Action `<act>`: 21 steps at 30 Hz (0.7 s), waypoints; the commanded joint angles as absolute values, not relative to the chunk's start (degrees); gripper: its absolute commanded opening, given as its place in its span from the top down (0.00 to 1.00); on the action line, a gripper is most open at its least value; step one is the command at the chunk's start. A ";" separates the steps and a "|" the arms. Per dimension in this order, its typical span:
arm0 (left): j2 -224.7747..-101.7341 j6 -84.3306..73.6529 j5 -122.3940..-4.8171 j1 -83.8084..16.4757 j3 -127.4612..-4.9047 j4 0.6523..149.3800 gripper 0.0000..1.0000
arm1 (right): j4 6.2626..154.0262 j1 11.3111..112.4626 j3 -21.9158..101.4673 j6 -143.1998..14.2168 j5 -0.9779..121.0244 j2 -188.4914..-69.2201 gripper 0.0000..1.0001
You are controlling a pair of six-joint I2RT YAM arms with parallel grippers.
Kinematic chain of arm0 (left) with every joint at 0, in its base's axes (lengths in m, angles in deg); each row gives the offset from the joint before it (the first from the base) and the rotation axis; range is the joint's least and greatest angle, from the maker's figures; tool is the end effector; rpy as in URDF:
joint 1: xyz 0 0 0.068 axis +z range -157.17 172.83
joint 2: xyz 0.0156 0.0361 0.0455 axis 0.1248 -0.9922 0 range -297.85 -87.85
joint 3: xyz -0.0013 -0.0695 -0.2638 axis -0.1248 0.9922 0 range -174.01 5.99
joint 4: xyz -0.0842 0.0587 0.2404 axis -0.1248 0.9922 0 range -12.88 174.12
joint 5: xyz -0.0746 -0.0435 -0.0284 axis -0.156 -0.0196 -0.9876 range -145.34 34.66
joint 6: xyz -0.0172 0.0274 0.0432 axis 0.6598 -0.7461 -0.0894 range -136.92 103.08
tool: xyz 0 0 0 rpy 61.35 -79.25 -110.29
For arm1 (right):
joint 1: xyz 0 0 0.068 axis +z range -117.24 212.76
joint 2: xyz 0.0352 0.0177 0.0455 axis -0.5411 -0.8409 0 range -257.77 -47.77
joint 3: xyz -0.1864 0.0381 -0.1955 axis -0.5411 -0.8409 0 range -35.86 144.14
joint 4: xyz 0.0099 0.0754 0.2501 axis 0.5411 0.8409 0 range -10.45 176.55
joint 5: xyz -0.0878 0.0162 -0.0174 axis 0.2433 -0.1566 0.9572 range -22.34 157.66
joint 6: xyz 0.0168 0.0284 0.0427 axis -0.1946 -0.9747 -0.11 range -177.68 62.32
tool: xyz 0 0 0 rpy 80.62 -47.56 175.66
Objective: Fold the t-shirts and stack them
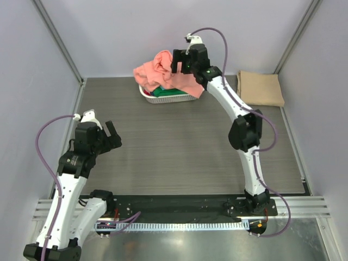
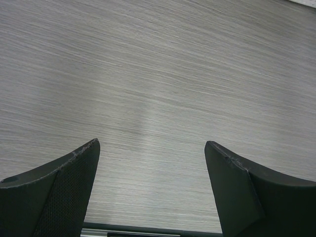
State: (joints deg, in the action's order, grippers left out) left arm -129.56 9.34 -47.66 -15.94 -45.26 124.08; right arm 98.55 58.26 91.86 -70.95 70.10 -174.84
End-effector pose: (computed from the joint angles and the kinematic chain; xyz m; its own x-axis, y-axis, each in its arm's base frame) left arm 0.1405 -0.0169 0.3225 -0.5591 -0.3574 -0.7481 -0.2244 0.9339 -0.2784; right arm 0.4767 0.2257 0.3525 -0.3669 0.0791 -0.9269 -0.3179 0.9257 0.2049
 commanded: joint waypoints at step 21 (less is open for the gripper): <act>-128.36 8.92 -44.80 -16.13 -45.25 122.91 0.13 | 84.30 70.98 105.67 -44.94 79.51 -165.16 0.99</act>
State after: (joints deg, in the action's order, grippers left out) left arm -128.60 9.39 -46.11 -15.94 -45.24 124.12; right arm 92.24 65.69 105.79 -51.37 76.40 -183.76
